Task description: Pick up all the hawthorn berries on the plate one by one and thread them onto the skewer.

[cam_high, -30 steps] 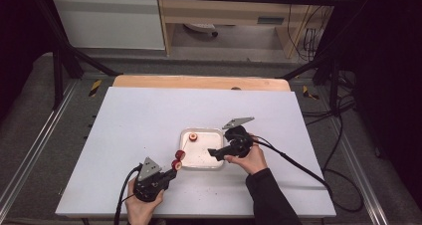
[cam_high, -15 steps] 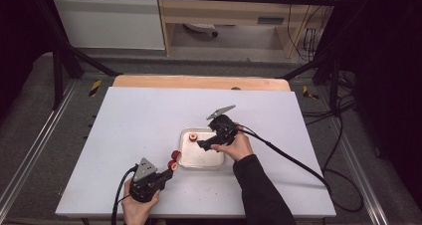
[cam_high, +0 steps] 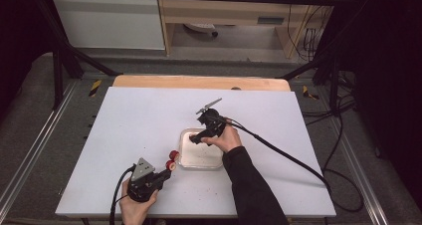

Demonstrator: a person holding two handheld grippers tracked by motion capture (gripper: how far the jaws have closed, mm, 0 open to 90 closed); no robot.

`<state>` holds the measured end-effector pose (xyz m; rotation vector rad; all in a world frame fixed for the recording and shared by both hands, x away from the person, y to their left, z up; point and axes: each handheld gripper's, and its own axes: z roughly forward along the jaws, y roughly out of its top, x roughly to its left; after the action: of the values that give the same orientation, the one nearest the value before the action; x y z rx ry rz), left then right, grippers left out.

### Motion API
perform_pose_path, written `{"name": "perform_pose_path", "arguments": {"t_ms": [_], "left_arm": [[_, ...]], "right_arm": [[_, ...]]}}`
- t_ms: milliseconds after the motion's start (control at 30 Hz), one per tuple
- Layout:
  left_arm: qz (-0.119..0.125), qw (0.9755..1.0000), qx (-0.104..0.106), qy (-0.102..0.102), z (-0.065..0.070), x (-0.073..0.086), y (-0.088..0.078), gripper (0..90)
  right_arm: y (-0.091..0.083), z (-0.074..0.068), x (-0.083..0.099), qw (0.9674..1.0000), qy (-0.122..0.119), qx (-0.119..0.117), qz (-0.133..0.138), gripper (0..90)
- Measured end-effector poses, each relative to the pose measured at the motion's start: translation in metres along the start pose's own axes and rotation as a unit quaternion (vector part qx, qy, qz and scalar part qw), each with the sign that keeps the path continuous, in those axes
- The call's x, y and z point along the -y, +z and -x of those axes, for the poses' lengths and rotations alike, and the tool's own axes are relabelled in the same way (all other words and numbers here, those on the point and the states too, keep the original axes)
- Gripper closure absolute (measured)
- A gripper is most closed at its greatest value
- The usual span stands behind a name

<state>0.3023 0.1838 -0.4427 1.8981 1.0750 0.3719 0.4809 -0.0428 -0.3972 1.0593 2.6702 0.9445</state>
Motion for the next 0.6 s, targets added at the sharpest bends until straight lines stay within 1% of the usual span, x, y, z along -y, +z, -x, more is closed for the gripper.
{"name": "perform_pose_path", "arguments": {"t_ms": [100,133,200,267,433,533,600], "left_arm": [[-0.003,1.0,-0.001,0.002,-0.001,0.0,0.0,88.0],[-0.003,1.0,-0.001,0.001,-0.001,0.001,0.0,88.0],[-0.004,1.0,0.0,0.001,-0.001,0.001,0.001,88.0],[-0.004,1.0,0.0,0.001,-0.001,0.001,0.001,88.0],[-0.005,1.0,0.002,0.001,0.0,0.001,0.002,88.0],[-0.005,1.0,0.003,0.002,0.0,0.001,0.001,88.0],[-0.006,1.0,0.003,0.003,0.0,0.001,0.001,88.0]], "right_arm": [[0.007,-0.001,-0.004,0.9999,-0.003,-0.003,-0.013,20.2],[0.008,-0.001,-0.005,0.9999,-0.003,-0.006,-0.014,21.6],[0.012,0.0,-0.006,0.9999,0.002,-0.01,-0.012,24.7],[0.015,0.001,-0.008,0.9997,0.005,-0.009,-0.022,27.6],[0.024,0.001,-0.01,0.9993,-0.006,-0.019,-0.031,35.1],[0.029,0.0,-0.013,0.9987,-0.016,-0.015,-0.045,39.4],[0.031,0.0,-0.013,0.9987,-0.015,-0.019,-0.044,42.2]]}}
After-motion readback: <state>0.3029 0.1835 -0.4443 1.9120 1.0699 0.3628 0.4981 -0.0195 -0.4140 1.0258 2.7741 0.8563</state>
